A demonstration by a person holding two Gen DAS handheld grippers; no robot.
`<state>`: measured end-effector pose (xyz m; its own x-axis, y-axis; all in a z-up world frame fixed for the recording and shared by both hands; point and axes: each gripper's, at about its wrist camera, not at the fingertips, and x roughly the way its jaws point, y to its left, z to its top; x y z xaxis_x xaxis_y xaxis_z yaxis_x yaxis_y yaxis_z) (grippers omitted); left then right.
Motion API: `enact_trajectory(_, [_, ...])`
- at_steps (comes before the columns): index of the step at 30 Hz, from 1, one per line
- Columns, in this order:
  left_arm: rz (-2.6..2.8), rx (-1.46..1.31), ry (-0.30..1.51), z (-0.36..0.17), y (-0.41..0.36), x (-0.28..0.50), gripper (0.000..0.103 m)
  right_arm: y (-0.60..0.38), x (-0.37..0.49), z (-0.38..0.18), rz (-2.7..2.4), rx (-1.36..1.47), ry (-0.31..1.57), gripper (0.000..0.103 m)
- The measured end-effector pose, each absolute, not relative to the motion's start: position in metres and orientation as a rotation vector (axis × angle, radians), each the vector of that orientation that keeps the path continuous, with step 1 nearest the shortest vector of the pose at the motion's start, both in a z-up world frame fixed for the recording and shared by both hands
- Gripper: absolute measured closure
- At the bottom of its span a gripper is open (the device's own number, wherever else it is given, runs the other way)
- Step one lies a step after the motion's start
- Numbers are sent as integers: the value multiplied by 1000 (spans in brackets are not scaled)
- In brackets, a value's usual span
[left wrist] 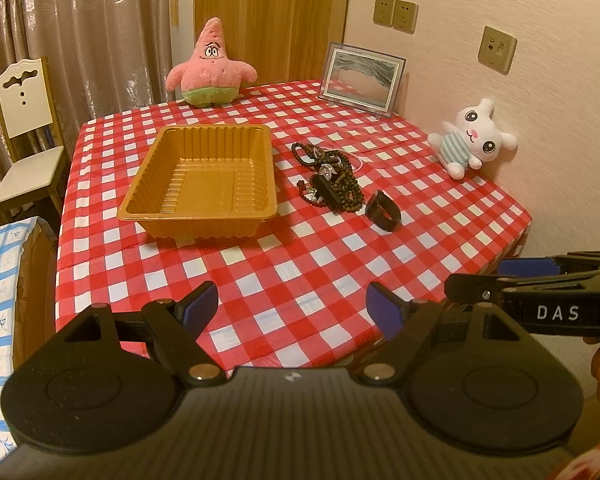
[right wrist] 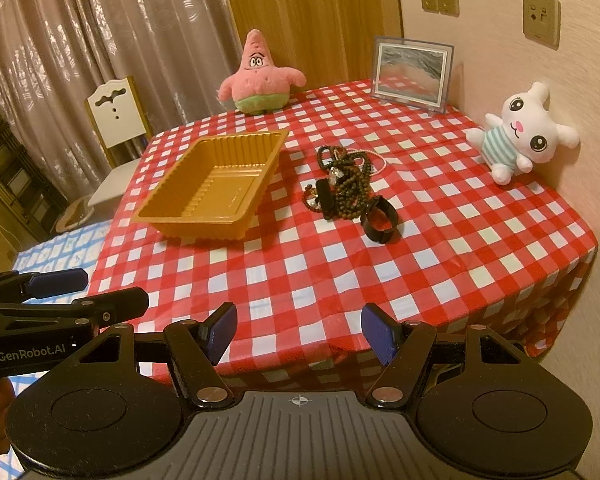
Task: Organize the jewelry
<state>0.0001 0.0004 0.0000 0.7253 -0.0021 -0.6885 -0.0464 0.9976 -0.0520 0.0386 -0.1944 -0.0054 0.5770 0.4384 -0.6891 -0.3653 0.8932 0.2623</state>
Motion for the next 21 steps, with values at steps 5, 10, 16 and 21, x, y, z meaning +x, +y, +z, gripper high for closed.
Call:
enact_trajectory(5, [24, -68, 759, 0, 0, 0, 23, -194, 40, -6, 471, 94, 832, 34])
enact_trajectory(10, [25, -67, 759, 0, 0, 0, 23, -194, 40, -6, 471, 94, 832, 34])
enact_trajectory(16, [24, -68, 760, 0, 0, 0, 23, -194, 41, -6, 471, 94, 832, 34])
enact_trajectory(21, [24, -68, 759, 0, 0, 0, 23, -194, 41, -6, 471, 94, 832, 34])
